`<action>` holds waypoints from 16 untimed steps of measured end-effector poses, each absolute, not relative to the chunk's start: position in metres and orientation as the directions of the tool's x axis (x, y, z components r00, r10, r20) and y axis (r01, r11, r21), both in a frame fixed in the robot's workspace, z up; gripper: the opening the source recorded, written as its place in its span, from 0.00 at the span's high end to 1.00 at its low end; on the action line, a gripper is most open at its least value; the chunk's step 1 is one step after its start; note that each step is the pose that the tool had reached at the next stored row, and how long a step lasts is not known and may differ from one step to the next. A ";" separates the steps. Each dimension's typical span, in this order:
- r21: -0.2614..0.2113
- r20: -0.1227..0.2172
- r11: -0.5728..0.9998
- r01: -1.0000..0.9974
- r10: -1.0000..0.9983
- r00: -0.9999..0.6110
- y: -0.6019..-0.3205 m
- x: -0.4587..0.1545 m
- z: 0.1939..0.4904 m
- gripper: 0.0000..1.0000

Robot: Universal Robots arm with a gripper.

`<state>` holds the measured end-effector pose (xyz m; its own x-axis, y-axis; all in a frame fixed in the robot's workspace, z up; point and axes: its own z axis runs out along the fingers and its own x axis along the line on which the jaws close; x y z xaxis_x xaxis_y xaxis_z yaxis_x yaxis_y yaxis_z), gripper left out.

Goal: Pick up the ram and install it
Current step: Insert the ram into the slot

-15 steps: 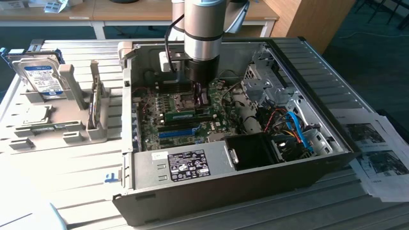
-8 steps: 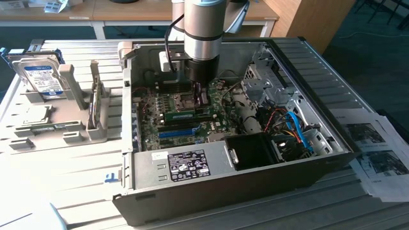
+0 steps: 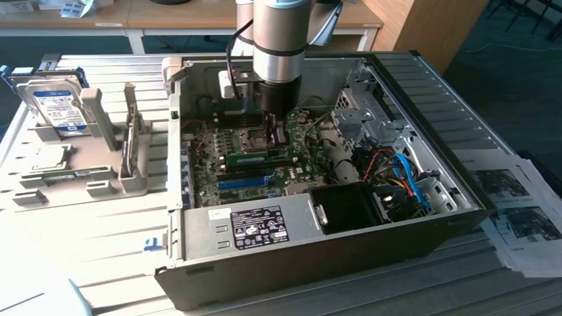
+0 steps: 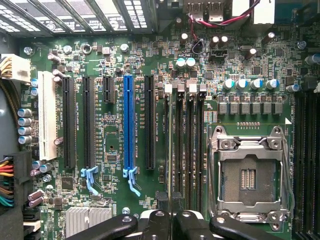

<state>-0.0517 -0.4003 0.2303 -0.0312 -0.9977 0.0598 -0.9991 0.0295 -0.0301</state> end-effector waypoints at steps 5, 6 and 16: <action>-0.030 0.060 0.029 -0.999 -0.998 -0.031 -0.400 -0.052 0.230 0.88; -0.030 0.060 0.029 -0.999 -0.998 -0.031 -0.400 -0.052 0.230 0.88; -0.030 0.060 0.030 -0.999 -0.998 -0.031 -0.399 -0.051 0.229 0.88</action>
